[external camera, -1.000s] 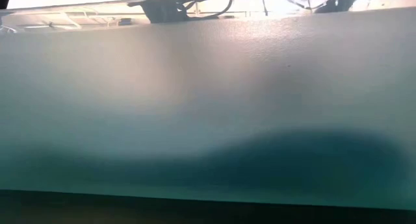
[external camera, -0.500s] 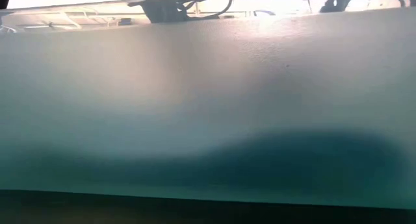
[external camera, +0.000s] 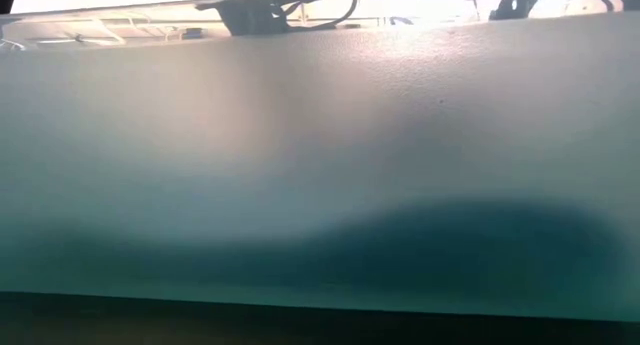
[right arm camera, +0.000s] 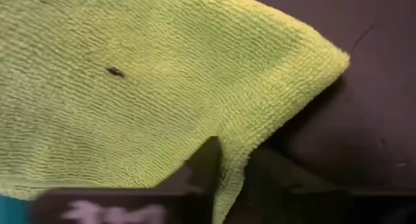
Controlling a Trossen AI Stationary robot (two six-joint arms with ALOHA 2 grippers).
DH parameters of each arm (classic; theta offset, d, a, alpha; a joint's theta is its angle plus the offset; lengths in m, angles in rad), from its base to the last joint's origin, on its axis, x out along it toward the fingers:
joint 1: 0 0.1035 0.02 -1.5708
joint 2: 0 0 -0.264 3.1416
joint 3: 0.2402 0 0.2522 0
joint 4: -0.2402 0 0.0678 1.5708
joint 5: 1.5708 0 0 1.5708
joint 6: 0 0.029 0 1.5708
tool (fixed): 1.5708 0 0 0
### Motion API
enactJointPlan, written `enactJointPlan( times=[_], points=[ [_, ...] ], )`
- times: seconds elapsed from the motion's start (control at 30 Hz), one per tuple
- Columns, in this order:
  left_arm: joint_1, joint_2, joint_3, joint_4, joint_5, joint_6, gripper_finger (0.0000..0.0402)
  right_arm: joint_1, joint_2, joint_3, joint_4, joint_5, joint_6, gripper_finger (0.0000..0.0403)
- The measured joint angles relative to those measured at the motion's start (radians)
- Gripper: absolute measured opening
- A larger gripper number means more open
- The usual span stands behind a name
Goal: Fold microfiber towels
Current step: Put the folded green microfiber cloth into the green transparent bin
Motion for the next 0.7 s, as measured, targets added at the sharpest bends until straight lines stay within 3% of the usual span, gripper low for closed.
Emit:
enactJointPlan(
  times=[0.1, 0.27, 0.43, 0.7],
  points=[
    [0.0, 0.0, 0.0, -0.005, 0.0, 0.002, 0.001, 0.0, 0.0, 0.0, 0.0, 0.0, -0.02, 0.0009],
    [0.0, 0.0, 0.0, -0.008, 0.001, 0.031, 0.002, 0.001, -0.041, 0.0, -0.032, -0.004, 0.002, 0.0003],
    [0.0, 0.0, 0.0, -0.007, 0.023, 0.043, 0.0006, 0.016, -0.182, 0.0, -0.12, -0.005, 0.015, 0.0001],
    [-0.016, -0.007, 0.0, 0.023, 0.09, 0.019, 0.0018, 0.122, -0.381, 0.0, -0.265, 0.06, 0.064, 0.0001]
  ],
)
